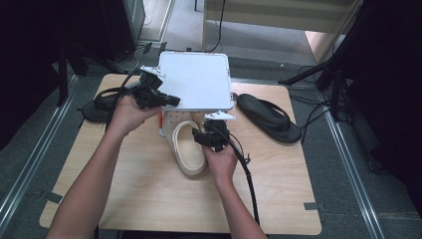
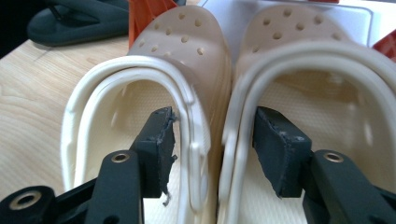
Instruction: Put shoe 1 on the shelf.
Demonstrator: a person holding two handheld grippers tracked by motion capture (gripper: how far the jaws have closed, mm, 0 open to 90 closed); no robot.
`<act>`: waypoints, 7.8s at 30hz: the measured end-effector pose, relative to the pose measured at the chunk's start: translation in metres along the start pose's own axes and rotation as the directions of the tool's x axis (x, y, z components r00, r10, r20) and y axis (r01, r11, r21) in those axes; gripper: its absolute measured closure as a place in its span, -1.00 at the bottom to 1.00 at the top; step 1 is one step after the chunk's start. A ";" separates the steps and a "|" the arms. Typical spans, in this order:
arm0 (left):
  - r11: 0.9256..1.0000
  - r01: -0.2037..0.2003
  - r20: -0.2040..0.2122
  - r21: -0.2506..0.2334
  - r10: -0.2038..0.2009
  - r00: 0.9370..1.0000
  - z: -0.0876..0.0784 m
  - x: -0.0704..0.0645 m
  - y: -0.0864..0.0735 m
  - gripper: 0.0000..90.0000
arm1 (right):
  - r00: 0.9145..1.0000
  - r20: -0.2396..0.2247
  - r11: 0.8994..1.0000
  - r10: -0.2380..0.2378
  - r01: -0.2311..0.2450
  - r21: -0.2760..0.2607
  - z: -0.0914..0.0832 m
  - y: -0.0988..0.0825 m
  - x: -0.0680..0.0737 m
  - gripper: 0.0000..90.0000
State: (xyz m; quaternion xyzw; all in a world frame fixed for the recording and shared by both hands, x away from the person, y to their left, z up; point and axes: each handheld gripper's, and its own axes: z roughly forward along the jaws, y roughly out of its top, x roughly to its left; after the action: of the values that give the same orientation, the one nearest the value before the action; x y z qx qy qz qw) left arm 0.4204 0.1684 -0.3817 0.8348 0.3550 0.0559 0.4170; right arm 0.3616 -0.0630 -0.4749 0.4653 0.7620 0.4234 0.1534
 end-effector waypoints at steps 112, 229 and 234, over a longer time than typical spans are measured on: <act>1.000 0.011 -0.020 0.007 -0.011 1.000 0.000 -0.002 0.001 1.00 | 0.992 -0.107 0.996 -0.062 0.068 0.053 0.026 -0.027 0.056 1.00; 0.997 0.061 -0.072 -0.055 -0.065 0.995 -0.016 -0.003 0.000 0.87 | 0.998 -0.063 1.000 -0.003 0.004 0.016 -0.032 -0.036 -0.044 0.93; 0.991 0.107 -0.069 -0.077 -0.112 0.991 -0.040 -0.001 -0.002 0.59 | 0.993 -0.109 0.999 -0.035 0.035 -0.004 -0.059 -0.037 -0.048 0.56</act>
State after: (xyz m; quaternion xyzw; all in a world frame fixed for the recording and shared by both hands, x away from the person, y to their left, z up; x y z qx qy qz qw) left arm 0.4028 0.1952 -0.3573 0.7956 0.4132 0.0765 0.4364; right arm 0.3280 -0.1409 -0.4763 0.4278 0.7768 0.4465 0.1194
